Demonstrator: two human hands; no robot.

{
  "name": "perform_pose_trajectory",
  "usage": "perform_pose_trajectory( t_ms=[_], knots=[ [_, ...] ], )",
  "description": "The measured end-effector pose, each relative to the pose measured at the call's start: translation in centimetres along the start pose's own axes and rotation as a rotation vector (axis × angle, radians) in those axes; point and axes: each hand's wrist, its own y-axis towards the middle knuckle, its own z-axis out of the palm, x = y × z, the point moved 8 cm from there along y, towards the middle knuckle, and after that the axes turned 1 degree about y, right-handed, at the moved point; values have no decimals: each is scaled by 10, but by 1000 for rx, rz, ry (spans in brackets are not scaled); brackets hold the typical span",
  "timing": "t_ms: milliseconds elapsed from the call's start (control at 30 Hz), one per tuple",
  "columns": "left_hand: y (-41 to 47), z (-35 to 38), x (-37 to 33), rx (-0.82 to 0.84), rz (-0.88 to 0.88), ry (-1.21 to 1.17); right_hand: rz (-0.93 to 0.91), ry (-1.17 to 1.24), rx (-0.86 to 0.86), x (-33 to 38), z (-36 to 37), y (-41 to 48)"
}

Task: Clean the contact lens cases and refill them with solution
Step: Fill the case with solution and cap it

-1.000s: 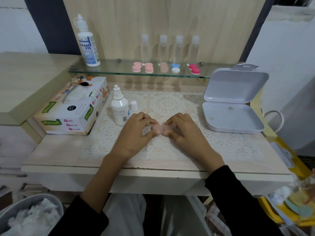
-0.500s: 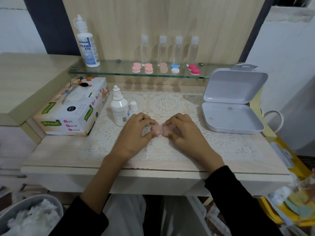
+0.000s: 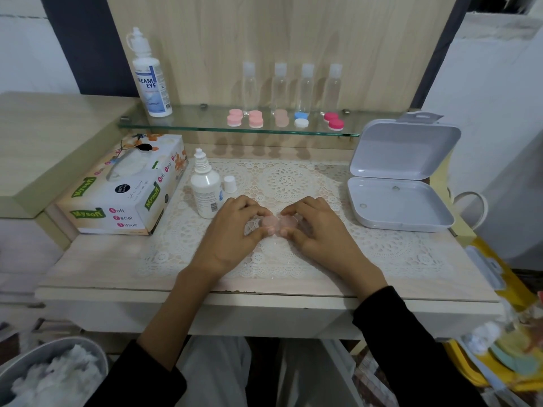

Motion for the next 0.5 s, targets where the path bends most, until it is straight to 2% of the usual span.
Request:
perform_pose_trajectory(
  t_ms=[500],
  knots=[
    [0, 2, 1, 26, -25, 2, 2, 24, 1, -3, 1, 0]
  ],
)
